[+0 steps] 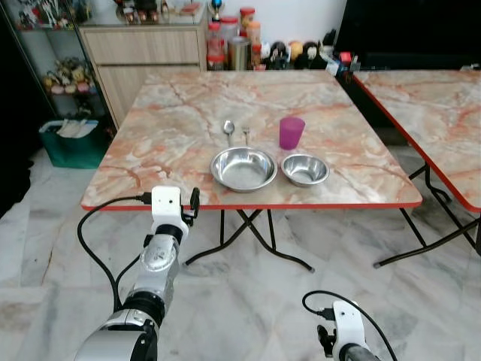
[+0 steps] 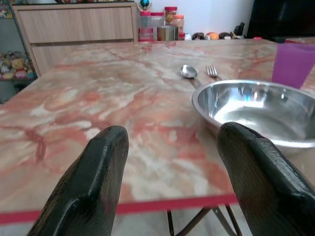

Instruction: Setting the table

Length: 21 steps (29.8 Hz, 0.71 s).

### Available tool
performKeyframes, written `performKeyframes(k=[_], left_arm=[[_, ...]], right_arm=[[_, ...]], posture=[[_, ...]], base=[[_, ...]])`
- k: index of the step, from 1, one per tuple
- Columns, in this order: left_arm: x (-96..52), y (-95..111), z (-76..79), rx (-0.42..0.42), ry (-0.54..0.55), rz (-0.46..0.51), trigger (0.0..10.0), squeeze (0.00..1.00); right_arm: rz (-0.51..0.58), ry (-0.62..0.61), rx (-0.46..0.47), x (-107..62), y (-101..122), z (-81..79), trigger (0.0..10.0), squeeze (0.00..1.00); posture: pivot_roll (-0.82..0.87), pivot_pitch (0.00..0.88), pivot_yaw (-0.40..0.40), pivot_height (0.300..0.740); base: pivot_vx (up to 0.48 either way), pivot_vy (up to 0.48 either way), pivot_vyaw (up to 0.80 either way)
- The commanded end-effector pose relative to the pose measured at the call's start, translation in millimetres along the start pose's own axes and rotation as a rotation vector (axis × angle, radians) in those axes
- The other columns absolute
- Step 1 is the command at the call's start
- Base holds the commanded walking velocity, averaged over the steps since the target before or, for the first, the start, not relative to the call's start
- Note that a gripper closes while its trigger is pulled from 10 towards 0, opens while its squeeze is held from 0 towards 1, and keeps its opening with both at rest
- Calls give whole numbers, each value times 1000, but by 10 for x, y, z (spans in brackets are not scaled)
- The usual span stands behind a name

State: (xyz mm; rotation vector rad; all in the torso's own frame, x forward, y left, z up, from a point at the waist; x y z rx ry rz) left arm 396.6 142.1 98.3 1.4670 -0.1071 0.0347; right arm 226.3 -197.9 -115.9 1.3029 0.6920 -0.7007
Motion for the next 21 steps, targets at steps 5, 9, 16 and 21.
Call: performKeyframes(k=[5,9,16,21], left_arm=[[66,122,-5,-36,8,35,10000,0],[77,161,-27,-36,14,49,10000,0],[94,205,-39,-45,19,64,10000,0],[120,282,-36,-49,17,91,10000,0]], right_arm=[[-2,-3,-1,3,11,0,10000,0],[4,-3,-1,2,14,7,10000,0],[-1,-6,-5,-6,-18,33,10000,0],[-1,-9,-2,-7,-19,47,10000,0]], posture=[[31,0,-10,740],[33,0,-12,740],[29,0,-13,740],[30,0,-17,740]], base=[[431,0,0],[437,0,0],[439,0,0],[436,0,0]])
Point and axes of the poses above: a point about 5 cm out from each wrist's last joint towards the gripper, its own x axis pointing out of the wrist towards the gripper, its own y axis along the axis of the wrist's last joint, z = x × y, the point moved 5 cm from there along x, pointing out of the wrist towards the gripper, and after that the axes turned 6 degrees about -x, right-handed, at the moved point
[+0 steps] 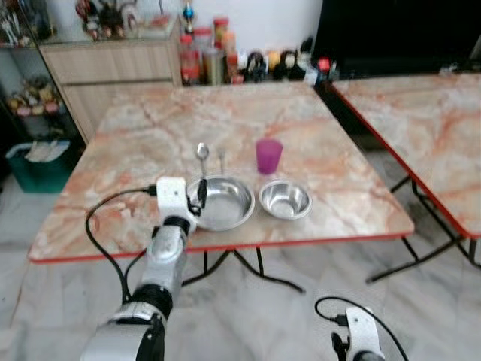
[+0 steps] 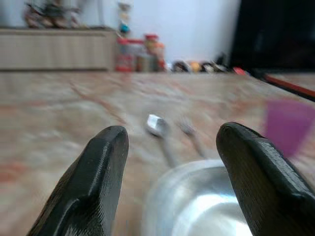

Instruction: Setting the table

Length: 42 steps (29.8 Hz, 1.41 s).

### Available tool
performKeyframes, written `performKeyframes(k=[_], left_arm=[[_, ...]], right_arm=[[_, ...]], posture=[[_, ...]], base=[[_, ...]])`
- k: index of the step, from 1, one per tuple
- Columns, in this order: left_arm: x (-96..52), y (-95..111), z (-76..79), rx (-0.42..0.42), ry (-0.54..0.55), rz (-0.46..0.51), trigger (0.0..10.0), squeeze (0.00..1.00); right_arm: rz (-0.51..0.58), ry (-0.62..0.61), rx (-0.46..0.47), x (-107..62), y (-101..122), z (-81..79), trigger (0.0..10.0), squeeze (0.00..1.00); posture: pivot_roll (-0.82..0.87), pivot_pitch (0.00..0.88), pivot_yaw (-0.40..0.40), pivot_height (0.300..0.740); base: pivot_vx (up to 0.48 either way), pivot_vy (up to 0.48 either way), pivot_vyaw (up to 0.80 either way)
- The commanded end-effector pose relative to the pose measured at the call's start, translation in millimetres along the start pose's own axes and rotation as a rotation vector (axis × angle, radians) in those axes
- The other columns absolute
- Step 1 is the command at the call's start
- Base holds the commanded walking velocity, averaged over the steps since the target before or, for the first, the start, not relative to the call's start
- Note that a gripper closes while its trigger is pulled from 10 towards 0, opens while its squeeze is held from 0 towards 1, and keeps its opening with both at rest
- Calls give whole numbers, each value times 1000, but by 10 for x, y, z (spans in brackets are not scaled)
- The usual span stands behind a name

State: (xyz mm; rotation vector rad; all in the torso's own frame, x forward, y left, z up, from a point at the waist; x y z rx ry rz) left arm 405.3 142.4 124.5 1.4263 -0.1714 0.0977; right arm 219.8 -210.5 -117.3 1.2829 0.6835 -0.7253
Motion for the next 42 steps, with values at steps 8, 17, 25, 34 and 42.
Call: performKeyframes(k=[8,17,25,34,42], left_arm=[[71,97,-68,-98,35,10,10000,0],[117,110,-351,-303,148,-72,10000,0],[24,-104,-472,-368,136,-325,10000,0],[-122,-255,-436,-403,91,-452,10000,1000],[-78,-180,-364,-421,101,-460,10000,0]], right_arm=[[2,15,0,-2,-11,-64,10000,0],[-8,5,15,-12,-62,-44,10000,0],[-4,17,6,-6,-39,-84,10000,0],[9,32,-1,6,30,-127,10000,0],[21,28,9,15,85,-102,10000,0]], posture=[[34,0,-17,740],[28,0,1,740],[41,0,3,740],[48,0,3,740],[48,0,-7,740]], base=[[209,0,0],[0,0,0],[0,0,0],[0,0,0],[0,0,0]])
Point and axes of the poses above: a point about 5 cm out from each wrist's last joint towards the gripper, its own x axis pointing out of the wrist towards the gripper, its own y axis along the axis of the wrist's last joint, z = x × y, the point moved 5 cm from there along x, pointing out of the wrist towards the gripper, and after that the axes turned 6 degrees about -x, right-handed, at the moved point
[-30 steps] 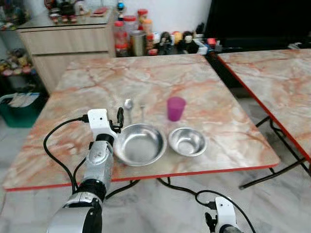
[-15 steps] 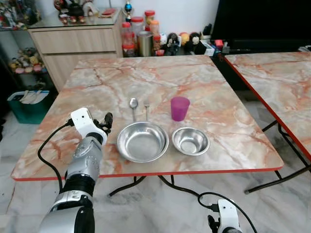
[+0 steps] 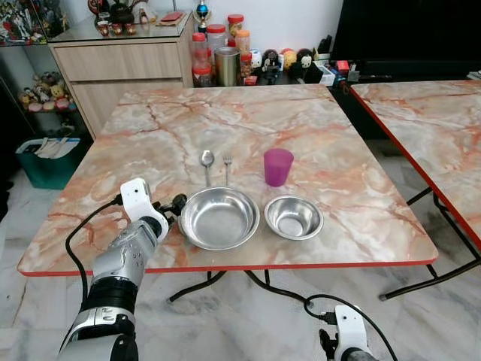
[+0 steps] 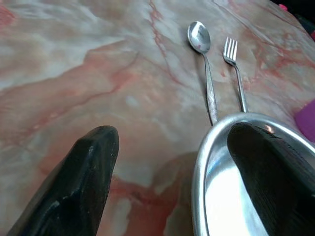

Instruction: Setting the table

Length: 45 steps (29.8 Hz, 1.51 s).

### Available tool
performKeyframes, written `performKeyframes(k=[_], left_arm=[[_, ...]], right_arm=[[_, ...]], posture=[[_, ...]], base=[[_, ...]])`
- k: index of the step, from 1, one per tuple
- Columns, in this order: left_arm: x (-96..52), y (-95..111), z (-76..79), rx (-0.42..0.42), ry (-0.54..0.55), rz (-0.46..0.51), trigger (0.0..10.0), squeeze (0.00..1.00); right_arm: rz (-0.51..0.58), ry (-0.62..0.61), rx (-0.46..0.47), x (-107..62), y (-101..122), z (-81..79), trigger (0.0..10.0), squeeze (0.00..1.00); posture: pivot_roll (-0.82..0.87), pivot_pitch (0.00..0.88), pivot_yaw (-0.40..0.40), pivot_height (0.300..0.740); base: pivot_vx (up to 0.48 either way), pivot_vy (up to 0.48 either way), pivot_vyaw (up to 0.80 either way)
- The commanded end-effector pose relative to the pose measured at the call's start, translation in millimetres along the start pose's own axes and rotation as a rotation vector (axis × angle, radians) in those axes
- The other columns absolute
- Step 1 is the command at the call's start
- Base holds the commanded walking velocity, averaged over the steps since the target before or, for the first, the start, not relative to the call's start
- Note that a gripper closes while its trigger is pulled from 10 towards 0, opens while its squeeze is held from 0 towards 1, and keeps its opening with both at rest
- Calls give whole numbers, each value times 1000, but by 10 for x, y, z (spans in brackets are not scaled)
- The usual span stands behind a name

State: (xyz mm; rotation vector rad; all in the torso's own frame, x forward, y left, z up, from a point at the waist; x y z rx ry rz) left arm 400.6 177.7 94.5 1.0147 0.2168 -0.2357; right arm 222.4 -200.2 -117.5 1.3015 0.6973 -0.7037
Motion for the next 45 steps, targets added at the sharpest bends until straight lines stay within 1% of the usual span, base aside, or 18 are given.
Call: performKeyframes(k=[1,2,4,7,9,10,13,16,26,27,29,35,36,37,38,40,45], left_arm=[[1,41,54,-13,-9,-5,10000,0],[-7,33,63,-20,-14,-16,10000,0],[-17,23,71,1,-23,-21,10000,0],[-33,23,76,1,-23,-29,10000,0],[-44,-46,46,66,-17,-54,10000,0],[-48,-83,51,72,-21,-68,10000,0],[-49,-147,96,57,-36,-83,10000,0],[-53,-184,126,78,-47,-94,10000,0],[-79,-320,209,83,-90,-146,10000,0],[-77,-363,208,116,-82,-161,10000,0],[-77,-376,203,128,-76,-166,10000,0],[-74,-392,242,121,-87,-173,10000,0],[-72,-391,241,121,-86,-173,8941,0],[-70,-388,238,120,-82,-171,5020,0],[-69,-383,230,120,-78,-170,157,0],[-62,-360,210,136,-64,-160,0,0],[-55,-334,223,137,-62,-157,0,0]], right_arm=[[11,0,5,8,47,6,10000,0],[10,-2,6,6,42,14,10000,0],[8,-6,15,4,32,29,10000,0],[8,-7,16,4,31,30,10000,0],[7,-6,17,3,27,29,10000,0],[7,-5,18,3,26,28,10000,0],[8,-3,20,3,26,20,10000,0],[8,-2,19,3,28,25,10000,0],[13,-5,8,6,54,59,10000,0],[12,-5,8,6,54,58,10000,0],[12,-4,8,6,53,57,10000,0],[13,-7,12,5,49,55,10000,0],[12,-8,13,5,47,56,10000,0],[12,-8,13,4,45,58,10000,0],[11,-9,14,3,41,59,10000,0],[7,-9,14,1,26,64,10000,0],[8,-5,10,2,30,56,10000,0]], posture=[[46,0,-9,740],[46,0,-9,740],[46,0,-9,740],[46,0,-9,740],[42,0,-7,740],[42,0,-8,740],[39,0,-12,740],[39,0,-17,740],[37,0,-24,740],[36,0,-24,740],[36,0,-24,740],[34,0,-21,740],[34,0,-21,740],[34,0,-21,740],[30,0,-16,740],[30,0,-16,740],[30,0,-16,740]], base=[[0,0,0],[0,0,0],[0,0,0],[0,0,0],[0,0,0],[0,0,0],[0,0,0],[0,0,0],[0,0,0],[0,0,0],[0,0,0],[0,0,0],[0,0,0],[0,0,0],[0,0,0],[0,0,0],[0,0,0]])
Point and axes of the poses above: a point about 5 cm out from each wrist's last joint towards the gripper, its own x axis pointing out of the wrist towards the gripper, its own y axis along the axis of the wrist's last joint, z = x × y, the point moved 5 cm from there along x, pointing out of the wrist towards the gripper, and after that the axes turned 6 degrees about -x, right-handed, at the moved point
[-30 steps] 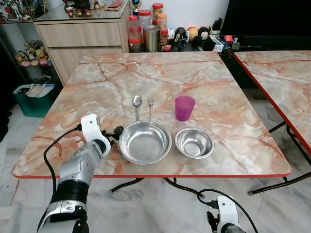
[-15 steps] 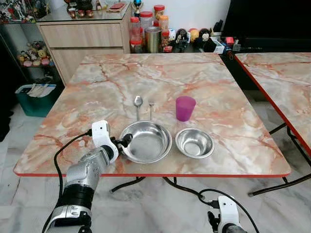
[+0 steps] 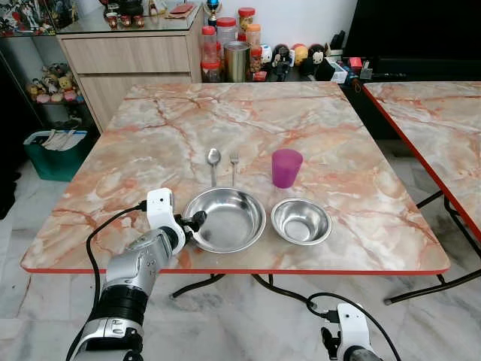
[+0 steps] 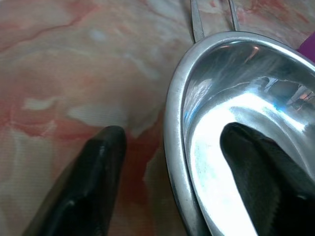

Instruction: Setting the table

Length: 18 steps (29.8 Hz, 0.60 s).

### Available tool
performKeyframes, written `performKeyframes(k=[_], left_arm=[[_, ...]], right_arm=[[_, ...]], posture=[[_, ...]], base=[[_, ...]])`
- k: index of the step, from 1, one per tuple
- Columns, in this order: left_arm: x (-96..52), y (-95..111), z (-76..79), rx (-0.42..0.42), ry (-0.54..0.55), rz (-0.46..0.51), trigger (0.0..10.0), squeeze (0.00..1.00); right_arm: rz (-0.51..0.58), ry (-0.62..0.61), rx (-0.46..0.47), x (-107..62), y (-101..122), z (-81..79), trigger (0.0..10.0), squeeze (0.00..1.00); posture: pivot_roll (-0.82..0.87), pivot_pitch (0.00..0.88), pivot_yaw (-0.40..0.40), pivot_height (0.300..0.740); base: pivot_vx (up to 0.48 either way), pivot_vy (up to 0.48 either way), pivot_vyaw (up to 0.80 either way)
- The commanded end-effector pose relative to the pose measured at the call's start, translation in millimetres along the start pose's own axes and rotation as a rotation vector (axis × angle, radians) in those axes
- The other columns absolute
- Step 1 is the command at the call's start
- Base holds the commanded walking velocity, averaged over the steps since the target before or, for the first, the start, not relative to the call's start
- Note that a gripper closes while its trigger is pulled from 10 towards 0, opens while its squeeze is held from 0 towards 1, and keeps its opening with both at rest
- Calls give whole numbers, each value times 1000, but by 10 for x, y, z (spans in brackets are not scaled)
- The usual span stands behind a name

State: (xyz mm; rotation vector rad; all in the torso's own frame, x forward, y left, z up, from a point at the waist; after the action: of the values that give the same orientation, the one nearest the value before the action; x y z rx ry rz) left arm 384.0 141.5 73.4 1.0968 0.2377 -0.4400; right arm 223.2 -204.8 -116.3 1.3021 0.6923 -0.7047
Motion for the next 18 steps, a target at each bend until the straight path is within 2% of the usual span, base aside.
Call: performKeyframes(k=[1,18], left_arm=[[-2,77,22,28,4,17,0,0],[5,103,63,42,-3,23,0,0]], right_arm=[[5,-1,8,4,23,4,10000,0],[6,8,3,10,44,-31,10000,0]], posture=[[36,0,-16,740],[40,0,-19,740]], base=[[0,0,0],[0,0,0]])
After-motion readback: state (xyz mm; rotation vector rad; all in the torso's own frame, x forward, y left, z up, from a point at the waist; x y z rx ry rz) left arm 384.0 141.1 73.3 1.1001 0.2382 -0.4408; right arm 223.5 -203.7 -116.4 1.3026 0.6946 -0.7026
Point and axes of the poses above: a point about 5 cm out from each wrist's last joint towards the gripper, its own x axis pointing out of the wrist towards the gripper, its own y axis along the axis of the wrist's last joint, z = x × y, the point moved 5 cm from there along x, pointing out of the wrist towards the gripper, and after that the axes turned 6 degrees about -x, right-handed, at the moved point
